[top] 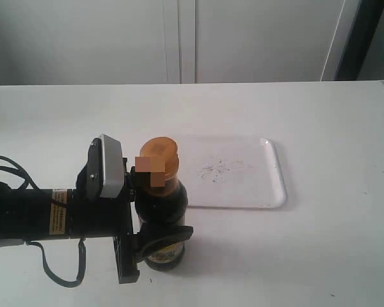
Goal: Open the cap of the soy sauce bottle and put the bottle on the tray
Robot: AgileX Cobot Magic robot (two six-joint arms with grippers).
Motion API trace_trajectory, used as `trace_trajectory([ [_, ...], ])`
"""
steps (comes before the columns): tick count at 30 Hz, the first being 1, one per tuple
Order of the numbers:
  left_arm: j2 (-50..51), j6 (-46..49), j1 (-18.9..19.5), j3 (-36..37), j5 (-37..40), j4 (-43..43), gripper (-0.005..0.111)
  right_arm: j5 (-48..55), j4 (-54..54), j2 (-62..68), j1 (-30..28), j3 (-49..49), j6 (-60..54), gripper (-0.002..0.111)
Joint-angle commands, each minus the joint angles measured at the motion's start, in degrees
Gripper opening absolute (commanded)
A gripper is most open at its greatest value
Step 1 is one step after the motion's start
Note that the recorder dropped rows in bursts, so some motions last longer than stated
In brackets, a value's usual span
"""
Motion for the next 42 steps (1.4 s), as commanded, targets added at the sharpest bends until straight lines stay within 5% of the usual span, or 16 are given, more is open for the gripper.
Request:
trace_trajectory([
  [1, -0.19, 0.59, -0.10, -0.08, 0.87, 1.13, 0.000, -1.54, -1.41, 1.69, 0.00, -5.53, -0.82, 0.000],
  [13, -0.19, 0.59, -0.10, -0.08, 0.87, 1.13, 0.000, -9.78, -6.40, 31.43, 0.00, -22.36, -1.55, 0.000],
  [24, -0.19, 0.75, -0.10, -0.08, 0.87, 0.92, 0.000, -21.33, -12.26, 52.30, 0.50, -23.20, 0.55, 0.000],
  [42, -0.19, 0.76, -0.10, -0.08, 0.87, 0.77, 0.000, -35.03, 5.38, 65.60, 17.76, -16.50, -24.76, 0.000],
])
